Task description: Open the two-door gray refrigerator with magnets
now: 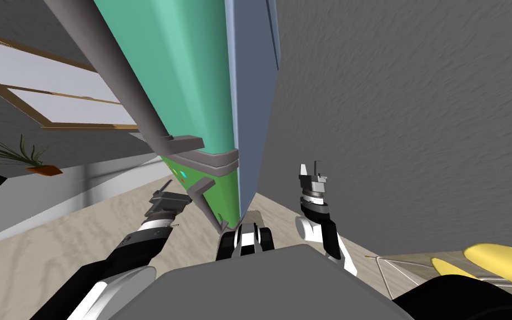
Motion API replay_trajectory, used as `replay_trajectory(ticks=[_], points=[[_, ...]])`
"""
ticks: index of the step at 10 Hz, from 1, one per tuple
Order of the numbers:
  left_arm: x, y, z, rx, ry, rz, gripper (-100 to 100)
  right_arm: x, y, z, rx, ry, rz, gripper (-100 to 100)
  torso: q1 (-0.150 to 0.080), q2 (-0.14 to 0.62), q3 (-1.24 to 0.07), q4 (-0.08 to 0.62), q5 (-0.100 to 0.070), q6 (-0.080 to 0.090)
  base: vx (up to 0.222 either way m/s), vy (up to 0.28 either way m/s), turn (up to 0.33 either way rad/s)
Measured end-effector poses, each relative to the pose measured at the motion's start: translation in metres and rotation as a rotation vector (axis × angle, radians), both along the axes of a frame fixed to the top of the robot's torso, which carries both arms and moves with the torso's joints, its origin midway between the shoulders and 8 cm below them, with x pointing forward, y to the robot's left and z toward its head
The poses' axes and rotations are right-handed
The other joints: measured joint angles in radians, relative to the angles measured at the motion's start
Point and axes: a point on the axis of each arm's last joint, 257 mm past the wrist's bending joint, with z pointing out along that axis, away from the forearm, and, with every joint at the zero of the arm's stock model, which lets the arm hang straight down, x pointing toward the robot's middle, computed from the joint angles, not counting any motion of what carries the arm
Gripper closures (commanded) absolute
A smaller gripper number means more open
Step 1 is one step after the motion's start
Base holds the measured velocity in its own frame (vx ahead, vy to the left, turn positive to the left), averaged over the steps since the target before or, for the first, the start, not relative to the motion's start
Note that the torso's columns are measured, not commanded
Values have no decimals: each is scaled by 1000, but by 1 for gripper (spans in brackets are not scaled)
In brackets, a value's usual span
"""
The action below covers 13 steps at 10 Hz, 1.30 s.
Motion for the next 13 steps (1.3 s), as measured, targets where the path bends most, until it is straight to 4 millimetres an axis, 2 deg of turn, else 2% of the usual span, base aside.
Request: replay_trajectory(ticks=[3, 8, 13], points=[[-2, 3, -7, -33, 21, -1, -100, 0, 0, 0, 0, 0, 0, 0, -6, 2, 3, -2, 1, 3, 1, -25, 11], [-3, 2, -9, -37, 26, -1, -100, 0, 0, 0, 0, 0, 0, 0, -5, 2, 1, 0, -1, 2, -8, -5, 16], [-4, 3, -36, -100, 95, 2, -100, 0, 0, 0, 0, 0, 0, 0, -2, 1, -4, 7, -6, 1, -7, -50, 39]])
